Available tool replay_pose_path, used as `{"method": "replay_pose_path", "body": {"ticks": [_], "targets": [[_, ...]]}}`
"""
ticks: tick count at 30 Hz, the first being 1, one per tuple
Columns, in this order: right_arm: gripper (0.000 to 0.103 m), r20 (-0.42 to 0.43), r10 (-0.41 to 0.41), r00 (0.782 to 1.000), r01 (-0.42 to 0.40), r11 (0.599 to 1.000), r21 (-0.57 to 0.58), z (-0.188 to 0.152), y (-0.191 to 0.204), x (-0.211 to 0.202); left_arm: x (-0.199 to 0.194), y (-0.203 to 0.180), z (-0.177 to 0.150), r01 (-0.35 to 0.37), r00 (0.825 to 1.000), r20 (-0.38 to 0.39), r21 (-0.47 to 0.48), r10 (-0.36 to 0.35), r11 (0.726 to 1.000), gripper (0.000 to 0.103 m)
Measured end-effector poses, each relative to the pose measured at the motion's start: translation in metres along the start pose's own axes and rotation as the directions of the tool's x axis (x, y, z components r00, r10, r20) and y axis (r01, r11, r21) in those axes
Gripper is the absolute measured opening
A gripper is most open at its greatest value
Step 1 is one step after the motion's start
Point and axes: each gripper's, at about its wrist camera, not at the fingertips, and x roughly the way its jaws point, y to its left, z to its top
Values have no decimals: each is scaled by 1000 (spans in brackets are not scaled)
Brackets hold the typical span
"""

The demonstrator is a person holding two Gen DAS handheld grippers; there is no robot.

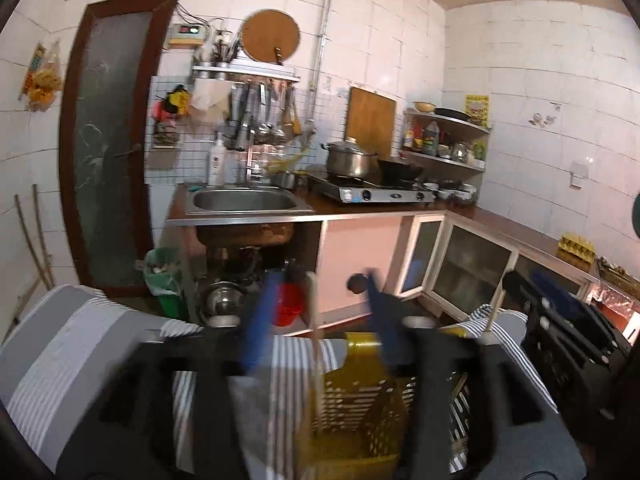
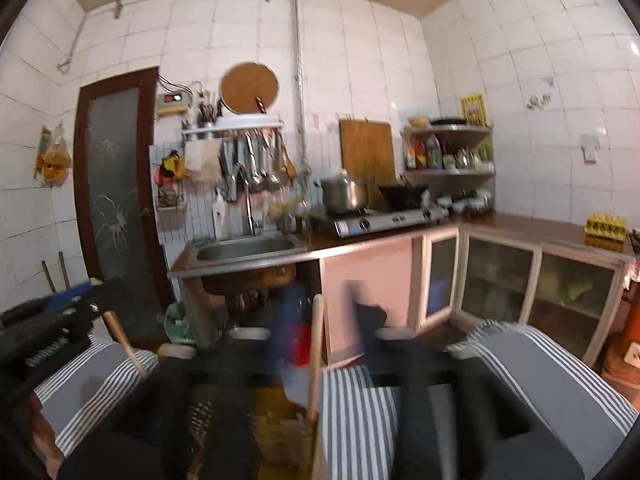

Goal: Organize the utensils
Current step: 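Open the left tool into the yellow holder while the right tool releases its chopstick there, then move both open tools back down toward the remaining utensils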

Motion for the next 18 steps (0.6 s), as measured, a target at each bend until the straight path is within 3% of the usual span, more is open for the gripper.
{"method": "replay_pose_path", "body": {"ticks": [1, 4, 7, 13, 18], "targets": [[65, -12, -14, 1000, 14, 1000, -4, 2, -2, -8, -8, 2, 2, -11, 1000, 0, 4, 11, 1000, 72], [65, -64, -37, 997, 36, 999, -16, 5, -7, -28, -33, 9, 6, -34, 999, -24, 12, 34, 999, 89], [65, -114, -59, 992, 55, 998, -43, -2, -12, -56, -61, 20, -3, -56, 997, -59, 31, 58, 998, 98], [66, -219, -76, 973, 68, 997, -46, -36, -21, -93, -91, 43, -33, -87, 982, -169, 20, 89, 996, 98], [66, -318, -85, 944, 86, 996, -9, -80, -31, -108, -101, 60, -77, -127, 955, -271, 4, 123, 992, 98]]}}
